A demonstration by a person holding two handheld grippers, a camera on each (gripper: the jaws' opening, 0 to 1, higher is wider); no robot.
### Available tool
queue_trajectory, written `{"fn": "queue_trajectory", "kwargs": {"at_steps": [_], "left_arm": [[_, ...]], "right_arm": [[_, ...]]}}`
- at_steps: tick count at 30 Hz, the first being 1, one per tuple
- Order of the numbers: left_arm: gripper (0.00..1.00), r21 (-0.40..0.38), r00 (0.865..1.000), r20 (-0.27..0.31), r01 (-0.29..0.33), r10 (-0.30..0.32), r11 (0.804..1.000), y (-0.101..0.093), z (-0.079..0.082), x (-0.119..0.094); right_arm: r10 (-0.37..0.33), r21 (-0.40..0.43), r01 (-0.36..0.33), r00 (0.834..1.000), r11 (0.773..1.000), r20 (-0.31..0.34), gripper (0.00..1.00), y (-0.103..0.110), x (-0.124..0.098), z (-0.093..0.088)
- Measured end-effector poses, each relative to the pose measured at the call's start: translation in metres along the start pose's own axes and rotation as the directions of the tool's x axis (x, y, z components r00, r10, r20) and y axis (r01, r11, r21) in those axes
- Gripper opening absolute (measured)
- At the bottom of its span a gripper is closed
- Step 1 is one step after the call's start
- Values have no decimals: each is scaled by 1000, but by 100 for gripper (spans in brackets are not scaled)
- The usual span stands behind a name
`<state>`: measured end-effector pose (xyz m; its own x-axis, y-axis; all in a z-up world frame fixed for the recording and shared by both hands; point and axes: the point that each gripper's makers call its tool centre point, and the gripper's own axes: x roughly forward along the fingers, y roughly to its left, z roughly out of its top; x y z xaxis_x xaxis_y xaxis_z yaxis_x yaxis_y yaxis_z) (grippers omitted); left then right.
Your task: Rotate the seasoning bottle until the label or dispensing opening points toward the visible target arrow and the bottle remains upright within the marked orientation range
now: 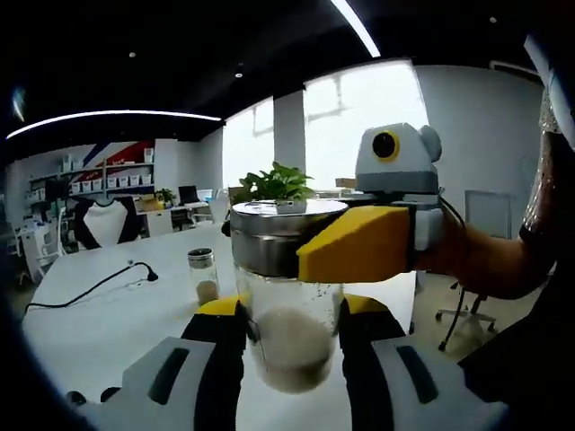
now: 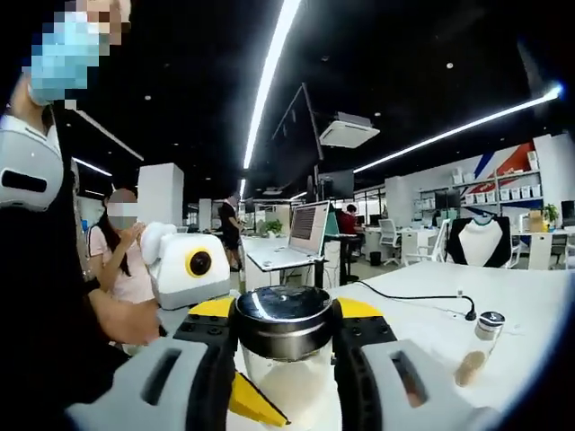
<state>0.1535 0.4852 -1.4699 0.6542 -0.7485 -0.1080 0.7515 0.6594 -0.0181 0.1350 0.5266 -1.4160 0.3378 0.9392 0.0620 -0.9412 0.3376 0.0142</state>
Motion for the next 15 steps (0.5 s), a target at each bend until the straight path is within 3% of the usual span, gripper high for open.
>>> {"fn": "queue_trajectory", "kwargs": {"at_steps": [4,9,12,15], "left_arm": [[43,18,991,-32,-129,129,992,17,-4,0],[43,-2,988,-30,-152,152,988,16,-4,1],[43,18,985,-41,-166,167,986,17,-4,0],[43,31,986,-40,-160,161,987,17,-4,-2]], "right_arm": [[-156,-34,156,988,987,6,37,-9,2,-3],[-285,-46,286,958,957,27,37,-11,5,-3],[-307,-41,308,951,951,31,38,-13,6,-4],[-284,-27,285,958,958,34,37,-15,5,-2]]}}
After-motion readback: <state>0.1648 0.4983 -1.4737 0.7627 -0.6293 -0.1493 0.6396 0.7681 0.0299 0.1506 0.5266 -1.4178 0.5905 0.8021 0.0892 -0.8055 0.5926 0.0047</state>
